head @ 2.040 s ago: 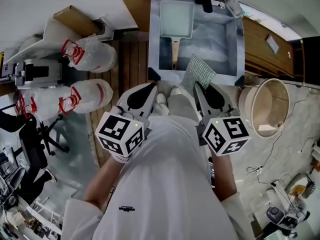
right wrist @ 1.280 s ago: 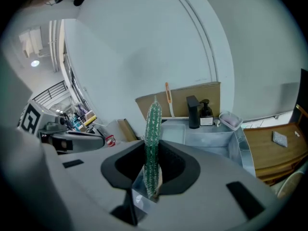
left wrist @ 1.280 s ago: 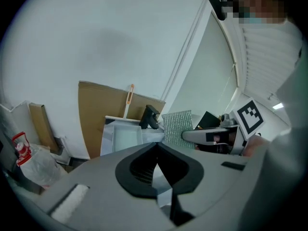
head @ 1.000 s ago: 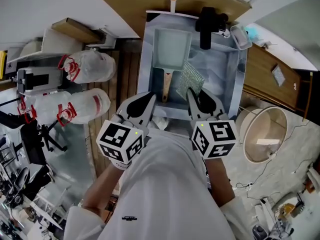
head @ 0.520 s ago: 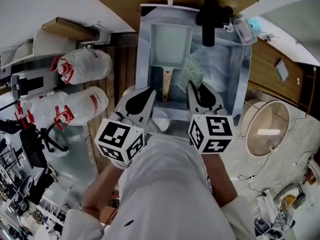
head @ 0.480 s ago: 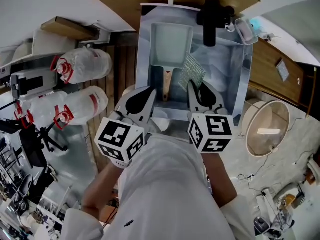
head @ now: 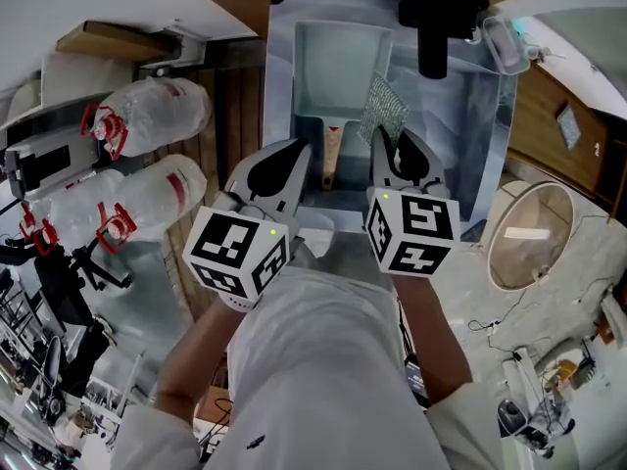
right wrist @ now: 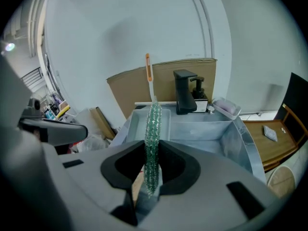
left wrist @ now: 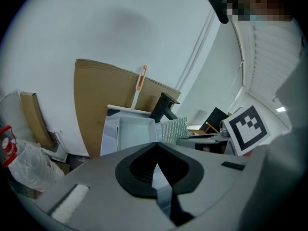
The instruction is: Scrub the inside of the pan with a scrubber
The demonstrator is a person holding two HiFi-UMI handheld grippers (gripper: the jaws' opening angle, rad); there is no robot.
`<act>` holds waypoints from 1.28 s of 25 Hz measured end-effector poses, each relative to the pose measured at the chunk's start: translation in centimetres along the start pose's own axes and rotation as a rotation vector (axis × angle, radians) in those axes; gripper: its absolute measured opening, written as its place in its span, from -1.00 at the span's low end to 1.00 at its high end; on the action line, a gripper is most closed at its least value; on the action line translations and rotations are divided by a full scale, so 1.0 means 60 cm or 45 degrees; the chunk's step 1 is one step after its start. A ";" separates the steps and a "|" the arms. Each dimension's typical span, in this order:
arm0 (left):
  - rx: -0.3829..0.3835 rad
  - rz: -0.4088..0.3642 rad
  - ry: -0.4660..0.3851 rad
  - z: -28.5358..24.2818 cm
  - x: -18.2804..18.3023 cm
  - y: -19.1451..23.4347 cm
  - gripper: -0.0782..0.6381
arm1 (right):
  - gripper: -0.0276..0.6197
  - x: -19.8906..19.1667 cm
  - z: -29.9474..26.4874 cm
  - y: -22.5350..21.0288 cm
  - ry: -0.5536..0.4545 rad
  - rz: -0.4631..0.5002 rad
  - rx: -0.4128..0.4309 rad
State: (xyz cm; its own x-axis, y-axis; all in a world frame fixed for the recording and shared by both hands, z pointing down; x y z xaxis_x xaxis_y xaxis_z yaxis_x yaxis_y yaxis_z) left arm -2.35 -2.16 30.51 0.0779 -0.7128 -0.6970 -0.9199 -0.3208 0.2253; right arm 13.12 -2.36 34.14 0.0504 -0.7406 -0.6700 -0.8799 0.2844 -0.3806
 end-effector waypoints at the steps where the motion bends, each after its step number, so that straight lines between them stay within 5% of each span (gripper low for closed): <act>1: -0.002 0.003 0.007 -0.007 -0.005 0.003 -0.77 | -0.72 -0.004 -0.008 -0.003 0.009 0.007 -0.012; 18: -0.011 0.061 0.072 -0.088 -0.062 0.036 -0.77 | -0.72 -0.063 -0.123 -0.074 0.101 -0.035 -0.222; 32: 0.038 0.083 0.088 -0.103 -0.081 0.058 -0.77 | -0.72 -0.064 -0.155 -0.067 0.134 -0.016 -0.430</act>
State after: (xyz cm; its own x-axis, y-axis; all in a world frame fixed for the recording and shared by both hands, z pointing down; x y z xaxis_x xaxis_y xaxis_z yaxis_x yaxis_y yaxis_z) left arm -3.57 -3.65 38.89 0.0428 -0.7734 -0.6324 -0.9349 -0.2542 0.2477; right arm 12.04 -6.35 44.17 0.0285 -0.8066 -0.5905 -0.9870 0.0707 -0.1442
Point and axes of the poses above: the fingertips, and each gripper's own axes: z backward along the fingers, y to its left, x out of its top, the point moved 5 cm from there along z, backward along the fingers, and after that the axes turned 15 degrees about x, right-handed, at the moved point
